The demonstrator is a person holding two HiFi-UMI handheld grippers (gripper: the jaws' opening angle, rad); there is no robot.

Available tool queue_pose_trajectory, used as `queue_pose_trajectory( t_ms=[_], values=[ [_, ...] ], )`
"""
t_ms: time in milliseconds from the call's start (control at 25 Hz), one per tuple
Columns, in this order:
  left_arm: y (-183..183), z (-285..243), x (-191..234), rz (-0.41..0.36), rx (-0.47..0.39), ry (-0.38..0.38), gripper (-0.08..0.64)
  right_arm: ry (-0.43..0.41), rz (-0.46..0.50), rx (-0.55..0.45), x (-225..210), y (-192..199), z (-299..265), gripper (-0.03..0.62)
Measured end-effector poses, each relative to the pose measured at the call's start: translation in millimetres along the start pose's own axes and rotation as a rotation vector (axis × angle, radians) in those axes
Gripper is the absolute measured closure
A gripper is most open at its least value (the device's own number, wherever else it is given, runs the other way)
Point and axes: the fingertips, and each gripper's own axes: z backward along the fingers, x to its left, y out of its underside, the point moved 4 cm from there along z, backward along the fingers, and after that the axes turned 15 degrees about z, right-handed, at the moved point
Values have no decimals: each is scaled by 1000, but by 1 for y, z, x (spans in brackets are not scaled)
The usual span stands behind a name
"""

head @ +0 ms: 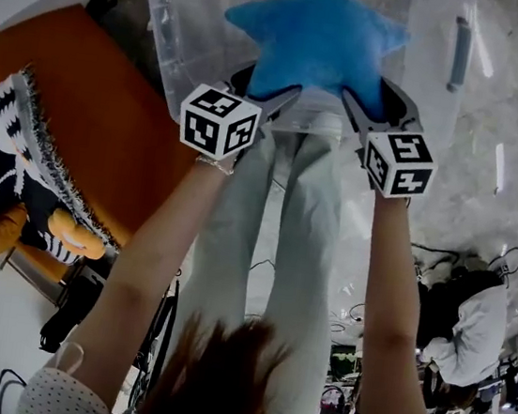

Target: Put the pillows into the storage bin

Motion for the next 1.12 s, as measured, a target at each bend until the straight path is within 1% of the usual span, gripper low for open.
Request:
queue_pose_trajectory(
  t_ms=[80,160,320,400,440,480,520,560,600,680,760,800,880,960,1000,1120],
  values=[
    [15,-13,25,38,38,-4,252,-33,-6,41,3,16,-26,321],
    [24,-26,44,60,69,-11,244,-45,-7,76,2,28,-46,318],
    [42,-48,62,96,126,-59,225,-43,-5,159,0,51,-65,311],
    [54,-59,69,103,194,-86,214,-34,21,210,1,59,-71,307],
    [60,-65,71,89,247,-102,208,-33,46,233,3,61,-73,305],
    [66,-70,72,55,308,-115,174,-37,73,256,6,62,-76,297],
    [70,-74,72,10,367,-122,116,-49,97,282,8,64,-79,279],
    [72,-76,73,-29,410,-123,92,-64,117,313,11,66,-81,239],
    [73,-77,75,-48,431,-121,92,-77,135,341,14,69,-83,224],
    [72,-75,81,-25,427,-114,92,-92,160,362,18,71,-85,235],
    [69,-71,89,13,404,-111,92,-93,162,351,19,70,-85,264],
    [66,-68,91,14,387,-112,92,-91,158,343,20,69,-84,276],
    [60,-63,92,-30,352,-113,92,-92,159,335,22,67,-84,270],
    [57,-57,88,-87,337,-115,92,-98,156,330,24,64,-83,260],
    [56,-54,87,-100,330,-114,92,-99,142,321,25,62,-82,267],
    [48,-39,79,-89,274,-103,92,-80,98,276,26,48,-73,280]
  ],
)
